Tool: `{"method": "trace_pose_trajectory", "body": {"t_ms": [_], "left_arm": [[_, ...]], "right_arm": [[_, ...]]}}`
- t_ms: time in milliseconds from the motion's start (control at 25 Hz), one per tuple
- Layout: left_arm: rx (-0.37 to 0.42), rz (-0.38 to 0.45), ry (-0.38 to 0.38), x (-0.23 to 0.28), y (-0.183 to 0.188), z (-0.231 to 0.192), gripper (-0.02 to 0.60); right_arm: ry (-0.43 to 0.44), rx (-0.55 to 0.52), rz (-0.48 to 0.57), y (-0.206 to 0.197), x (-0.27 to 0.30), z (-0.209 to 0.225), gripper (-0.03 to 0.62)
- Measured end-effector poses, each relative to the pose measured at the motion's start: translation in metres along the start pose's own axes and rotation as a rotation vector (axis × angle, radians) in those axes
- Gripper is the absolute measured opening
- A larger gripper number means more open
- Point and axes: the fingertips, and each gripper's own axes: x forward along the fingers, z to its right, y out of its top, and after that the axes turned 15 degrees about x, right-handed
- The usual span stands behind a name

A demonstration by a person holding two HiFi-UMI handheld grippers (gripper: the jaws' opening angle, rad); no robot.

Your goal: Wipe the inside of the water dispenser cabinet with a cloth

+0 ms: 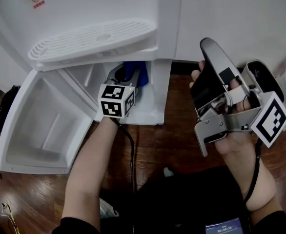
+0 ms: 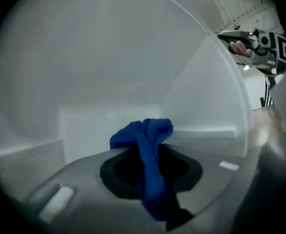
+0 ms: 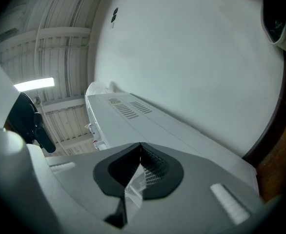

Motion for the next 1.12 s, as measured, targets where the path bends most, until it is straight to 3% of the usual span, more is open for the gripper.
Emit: {"method": "trace_pose_trajectory", "body": {"t_ms": [200, 440, 520, 600, 680, 840, 1040, 1120], "left_arm": [[-0.104, 0.064, -0.099, 0.003, 0.003, 0.037, 0.094], [-0.288, 0.208, -0.177, -0.061, 0.026, 0.067, 0.092], [-0.309, 0.23, -0.22, -0.083, 0.031, 0.077, 0.092], [-0.268, 0.224, -0.255, -0.098, 0.034, 0.078, 0.092], [-0.117, 0.161, -0.255, -0.103, 0.032, 0.066, 0.092], [0.451, -0.145, -0.228, -0.076, 0.005, 0.029, 0.092], [1.07, -0.49, -0.407, -0.028, -0.061, 0.033, 0.091], [1.249, -0.581, -0.464, -0.014, -0.091, 0.037, 0.091]], "right_arm": [[-0.001, 0.025, -0.012, -0.002, 0.0, 0.003, 0.005], [0.001, 0.046, 0.001, 0.0, -0.001, 0.005, 0.006], [-0.002, 0.038, 0.003, 0.0, -0.001, 0.004, 0.005], [-0.006, 0.035, 0.003, 0.0, 0.0, 0.003, 0.006], [-0.009, 0.037, 0.006, 0.0, -0.001, 0.004, 0.005], [-0.007, 0.041, 0.029, 0.003, -0.002, 0.004, 0.006], [0.001, 0.069, 0.027, 0.002, -0.002, 0.006, 0.006], [0.008, 0.086, 0.026, 0.001, -0.001, 0.006, 0.005]]}}
